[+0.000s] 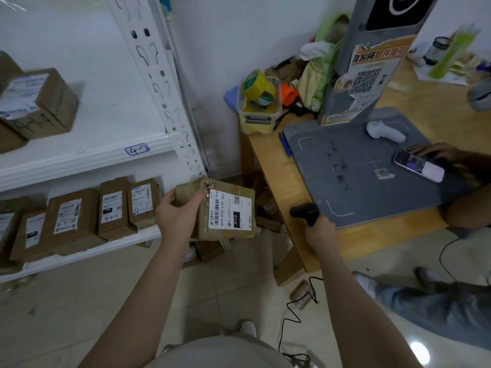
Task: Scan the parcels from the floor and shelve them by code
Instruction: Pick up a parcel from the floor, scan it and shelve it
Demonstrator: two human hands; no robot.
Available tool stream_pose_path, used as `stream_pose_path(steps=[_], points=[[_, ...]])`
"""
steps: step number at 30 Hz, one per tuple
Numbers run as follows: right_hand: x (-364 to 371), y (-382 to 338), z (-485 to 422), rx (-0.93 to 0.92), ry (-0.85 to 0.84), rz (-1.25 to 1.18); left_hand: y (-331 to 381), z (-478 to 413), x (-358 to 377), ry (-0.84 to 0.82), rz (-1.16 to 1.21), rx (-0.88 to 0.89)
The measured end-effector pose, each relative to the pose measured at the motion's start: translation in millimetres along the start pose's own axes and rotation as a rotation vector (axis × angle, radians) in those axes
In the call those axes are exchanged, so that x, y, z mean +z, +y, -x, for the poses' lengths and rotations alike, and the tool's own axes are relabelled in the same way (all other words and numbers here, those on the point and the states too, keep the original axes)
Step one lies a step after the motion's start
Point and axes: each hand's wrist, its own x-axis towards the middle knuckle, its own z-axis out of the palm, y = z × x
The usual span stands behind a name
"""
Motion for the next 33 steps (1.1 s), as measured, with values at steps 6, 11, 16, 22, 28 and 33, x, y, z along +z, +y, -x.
stream_pose_path(steps=[6, 11, 16, 22, 28, 33], points=[[5.3, -0.8, 3.5, -0.043, 0.092, 0.054, 0.4, -0.5, -2.6, 0.004, 0.068, -0.033], [8.1, -10.4, 19.4, -0.058, 0.226, 0.103, 1.7, -5.4, -11.8, 0.018, 0.080, -0.062], [8.1, -30.0, 39.8, -0.086, 0.362, 0.047, 5.5, -8.2, -29.1, 0.023, 0.077, -0.056], [7.4, -102.3, 86.5, -0.459, 0.267, -0.332, 22.2, -16.3, -71.6, -0.054, 0.074, -0.066], [13.6, -197.7, 154.7, -0.669, -0.291, -0.560, 55.4, -29.1, -147.6, -0.173, 0.044, -0.004], [19.2, -260.5, 211.6, -0.718, -0.577, -0.678, 96.2, -39.1, -228.9, -0.234, -0.012, 0.070]])
